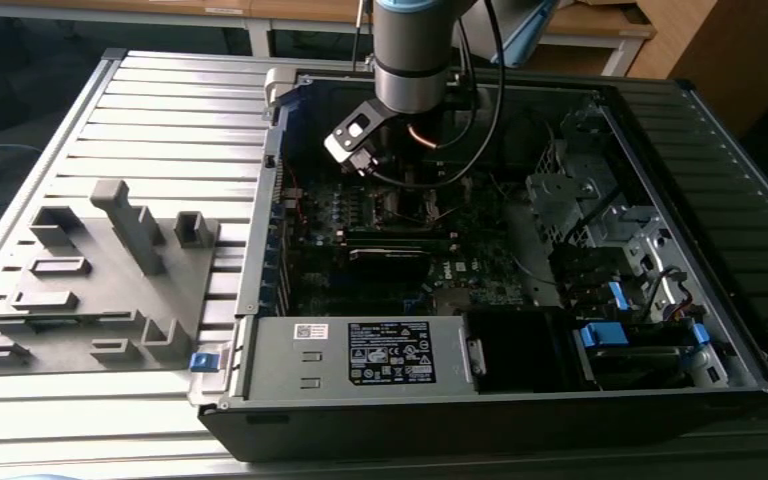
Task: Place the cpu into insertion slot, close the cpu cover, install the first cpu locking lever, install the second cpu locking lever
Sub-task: 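Place the cpu into insertion slot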
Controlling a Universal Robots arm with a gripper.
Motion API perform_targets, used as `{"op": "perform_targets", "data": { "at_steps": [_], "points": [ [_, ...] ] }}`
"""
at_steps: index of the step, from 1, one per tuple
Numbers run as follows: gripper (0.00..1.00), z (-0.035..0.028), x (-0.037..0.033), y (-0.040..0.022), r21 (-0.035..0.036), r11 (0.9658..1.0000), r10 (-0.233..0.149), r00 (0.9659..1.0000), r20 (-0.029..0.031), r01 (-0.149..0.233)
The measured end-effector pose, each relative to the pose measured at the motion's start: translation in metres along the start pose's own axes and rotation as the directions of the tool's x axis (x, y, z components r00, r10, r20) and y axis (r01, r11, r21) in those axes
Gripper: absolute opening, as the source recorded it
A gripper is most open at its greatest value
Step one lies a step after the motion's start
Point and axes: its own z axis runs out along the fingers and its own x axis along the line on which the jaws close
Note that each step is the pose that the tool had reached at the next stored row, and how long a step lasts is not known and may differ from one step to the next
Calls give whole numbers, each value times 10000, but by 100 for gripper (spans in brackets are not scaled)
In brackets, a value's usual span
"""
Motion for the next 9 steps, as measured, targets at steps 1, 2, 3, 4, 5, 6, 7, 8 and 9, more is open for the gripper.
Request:
{"op": "perform_targets", "data": {
  "at_steps": [1,2,3,4,5,6,7,8,9],
  "points": [
    [54,5,0,-1,0,10000,0,10000,0,0],
    [54,9,0,-1,1,10000,1,10000,2,-1],
    [54,10,-1,-2,3,10000,0,10000,4,0],
    [54,10,-1,-2,3,10000,0,10000,5,0],
    [54,11,-1,-2,3,10000,0,10000,5,0],
    [54,11,-1,-2,2,10000,0,10000,4,0],
    [54,12,0,-1,1,10000,1,10000,2,-1],
    [54,13,0,3,1,10000,1,10000,1,-1],
    [54,13,0,5,0,10000,2,10000,0,-2]
  ]
}}
